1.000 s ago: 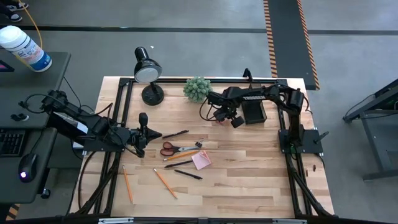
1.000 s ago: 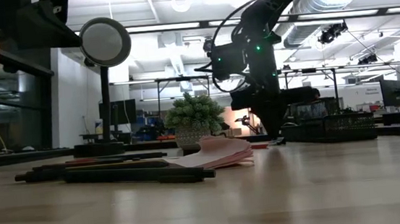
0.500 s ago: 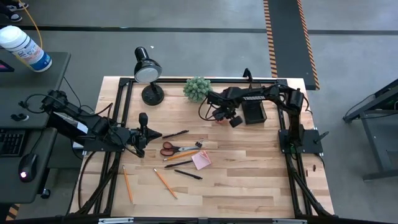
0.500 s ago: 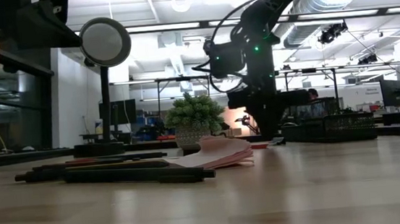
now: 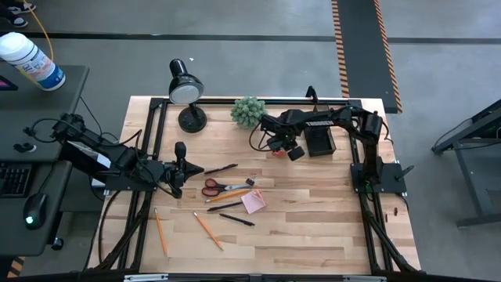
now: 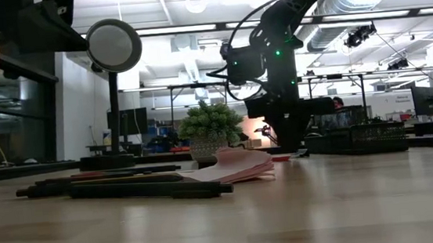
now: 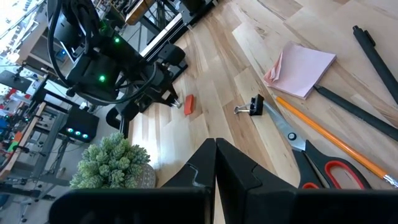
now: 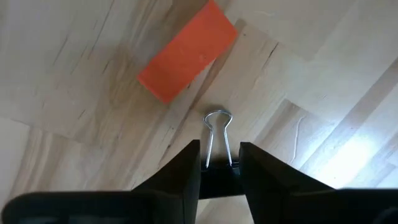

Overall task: Pick and place office supplies into organizer
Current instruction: Put the top binder clip into the desk organizer

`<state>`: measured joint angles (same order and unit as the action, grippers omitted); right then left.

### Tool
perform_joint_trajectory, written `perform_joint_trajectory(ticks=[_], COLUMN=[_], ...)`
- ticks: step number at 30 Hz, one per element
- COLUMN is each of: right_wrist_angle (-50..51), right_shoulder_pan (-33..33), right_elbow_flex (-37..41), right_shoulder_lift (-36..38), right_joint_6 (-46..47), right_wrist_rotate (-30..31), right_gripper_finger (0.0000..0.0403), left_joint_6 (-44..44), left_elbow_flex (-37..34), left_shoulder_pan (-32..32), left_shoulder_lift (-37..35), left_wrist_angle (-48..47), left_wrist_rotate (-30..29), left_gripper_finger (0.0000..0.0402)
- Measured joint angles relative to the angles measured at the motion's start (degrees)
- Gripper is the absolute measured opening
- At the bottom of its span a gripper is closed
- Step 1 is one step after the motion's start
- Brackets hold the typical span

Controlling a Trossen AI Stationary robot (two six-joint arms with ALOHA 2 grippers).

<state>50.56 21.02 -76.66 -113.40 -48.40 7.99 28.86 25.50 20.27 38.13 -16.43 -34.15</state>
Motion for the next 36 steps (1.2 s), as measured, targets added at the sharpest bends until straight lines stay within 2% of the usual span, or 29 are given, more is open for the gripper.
perform_joint_trajectory(ticks=[14, 36], right_wrist_angle=[1.2, 0.95], right_shoulder_pan=[0.91, 2.27], right_elbow_flex=[0.0, 0.28], right_shoulder_lift=[0.0, -0.02], right_joint_6=[2.01, 3.0], right_wrist_rotate=[-2.36, -5.83], right_gripper_finger=[0.0067, 0.0067], left_joint_6=[0.0, 0.76], left_elbow_flex=[0.0, 0.0], left_shoulder_pan=[0.0, -0.01], left_shoulder_lift=[0.0, 0.0], left_wrist_angle=[0.0, 0.0], left_wrist_rotate=[0.0, 0.0], left_gripper_finger=[0.0001, 0.0001])
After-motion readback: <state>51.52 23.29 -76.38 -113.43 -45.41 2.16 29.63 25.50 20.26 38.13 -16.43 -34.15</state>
